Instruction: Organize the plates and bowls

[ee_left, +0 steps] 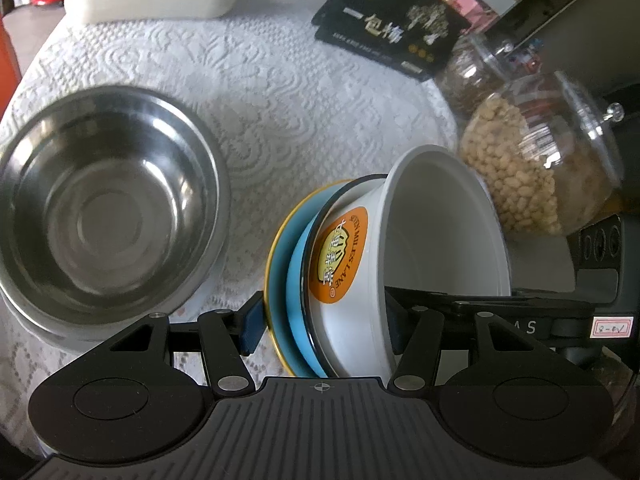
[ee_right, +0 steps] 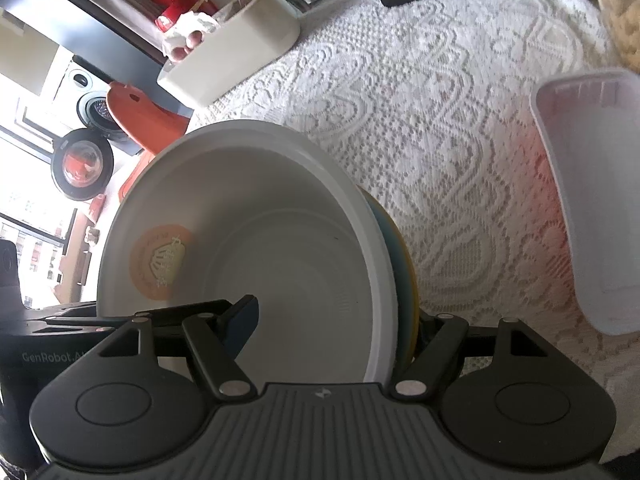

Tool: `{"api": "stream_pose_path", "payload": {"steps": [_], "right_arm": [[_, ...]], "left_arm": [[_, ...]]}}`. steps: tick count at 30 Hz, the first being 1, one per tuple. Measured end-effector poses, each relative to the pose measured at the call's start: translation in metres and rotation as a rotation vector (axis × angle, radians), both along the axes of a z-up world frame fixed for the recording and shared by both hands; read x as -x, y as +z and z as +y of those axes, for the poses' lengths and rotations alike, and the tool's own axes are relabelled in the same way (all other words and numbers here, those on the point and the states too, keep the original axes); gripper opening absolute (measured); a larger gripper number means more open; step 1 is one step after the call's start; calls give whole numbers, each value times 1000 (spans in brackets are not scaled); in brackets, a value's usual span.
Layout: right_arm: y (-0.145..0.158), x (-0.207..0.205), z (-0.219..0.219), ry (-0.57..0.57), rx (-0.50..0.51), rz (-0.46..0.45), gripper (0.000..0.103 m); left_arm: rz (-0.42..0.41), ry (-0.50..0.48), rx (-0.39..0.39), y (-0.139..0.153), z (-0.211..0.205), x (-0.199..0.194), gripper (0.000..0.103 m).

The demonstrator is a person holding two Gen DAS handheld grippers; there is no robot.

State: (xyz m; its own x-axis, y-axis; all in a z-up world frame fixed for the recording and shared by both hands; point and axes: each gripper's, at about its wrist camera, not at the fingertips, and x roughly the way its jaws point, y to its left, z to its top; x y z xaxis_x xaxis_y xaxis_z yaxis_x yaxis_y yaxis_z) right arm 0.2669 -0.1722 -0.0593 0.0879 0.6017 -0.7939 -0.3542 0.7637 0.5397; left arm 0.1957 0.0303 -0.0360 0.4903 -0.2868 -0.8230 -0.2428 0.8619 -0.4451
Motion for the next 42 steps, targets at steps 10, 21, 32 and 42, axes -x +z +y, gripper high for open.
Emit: {"api": "stream_pose_path", "payload": {"steps": [10,21,32,42], "right_arm": [[64,0,61,91,15,-146,76],[33,-10,180,290,45,-85,77],[8,-15,206,293,128,-26,77],[20,-10,223,251,264,-34,76]], "left_arm": [[-142,74,16,44,52,27,61],[-121,269,40,11,143,65,61],[-153,311,69,-18,168,68,55],[-145,306,84,-14,177,76,47]]}}
